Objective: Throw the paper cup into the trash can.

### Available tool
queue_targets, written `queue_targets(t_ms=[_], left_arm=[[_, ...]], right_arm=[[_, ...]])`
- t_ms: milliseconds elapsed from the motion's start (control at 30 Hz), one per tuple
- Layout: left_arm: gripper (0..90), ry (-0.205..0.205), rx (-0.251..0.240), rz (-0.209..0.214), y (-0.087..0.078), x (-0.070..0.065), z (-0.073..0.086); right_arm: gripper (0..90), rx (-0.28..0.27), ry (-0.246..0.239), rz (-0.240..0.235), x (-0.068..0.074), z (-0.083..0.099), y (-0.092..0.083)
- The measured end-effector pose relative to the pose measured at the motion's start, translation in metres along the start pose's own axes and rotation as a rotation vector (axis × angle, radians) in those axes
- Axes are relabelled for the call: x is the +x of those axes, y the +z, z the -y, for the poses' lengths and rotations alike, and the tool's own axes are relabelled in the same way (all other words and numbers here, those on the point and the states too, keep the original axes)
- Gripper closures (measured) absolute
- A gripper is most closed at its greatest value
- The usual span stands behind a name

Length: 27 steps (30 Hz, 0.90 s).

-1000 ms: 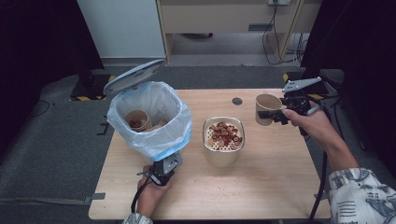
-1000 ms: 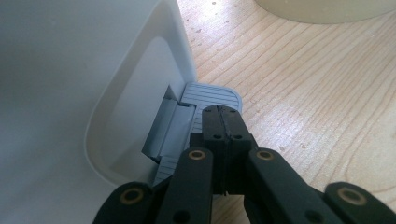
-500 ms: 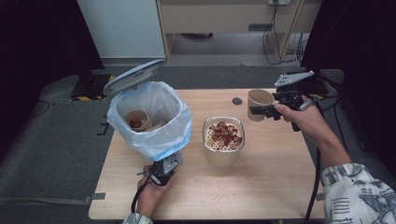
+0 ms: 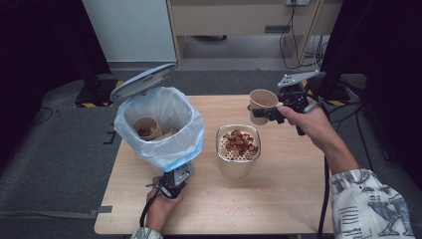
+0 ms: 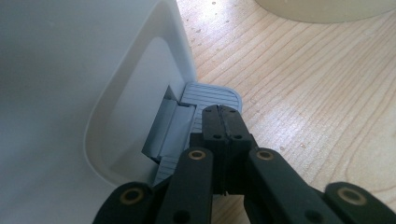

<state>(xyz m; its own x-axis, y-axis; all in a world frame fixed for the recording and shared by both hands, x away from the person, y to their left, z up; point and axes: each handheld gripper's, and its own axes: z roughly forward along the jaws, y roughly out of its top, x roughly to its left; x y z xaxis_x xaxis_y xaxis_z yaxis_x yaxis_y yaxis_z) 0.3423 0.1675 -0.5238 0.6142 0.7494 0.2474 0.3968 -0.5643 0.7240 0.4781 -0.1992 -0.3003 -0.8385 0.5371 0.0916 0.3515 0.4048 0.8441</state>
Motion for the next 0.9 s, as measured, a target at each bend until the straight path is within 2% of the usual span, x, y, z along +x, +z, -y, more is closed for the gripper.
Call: queue_targets(t_ms=[400,900], left_arm=[[89.1,0.000,0.001,0.001,0.000,0.000,0.000],[89.1,0.001,0.001,0.000,0.000,0.000,0.000]], right_arm=[[31.5,-0.017,-0.019,-0.020,0.018,-0.025,0.018],[31.3,-0.031,-0.043,-0.030,0.036,-0.048,0.037]])
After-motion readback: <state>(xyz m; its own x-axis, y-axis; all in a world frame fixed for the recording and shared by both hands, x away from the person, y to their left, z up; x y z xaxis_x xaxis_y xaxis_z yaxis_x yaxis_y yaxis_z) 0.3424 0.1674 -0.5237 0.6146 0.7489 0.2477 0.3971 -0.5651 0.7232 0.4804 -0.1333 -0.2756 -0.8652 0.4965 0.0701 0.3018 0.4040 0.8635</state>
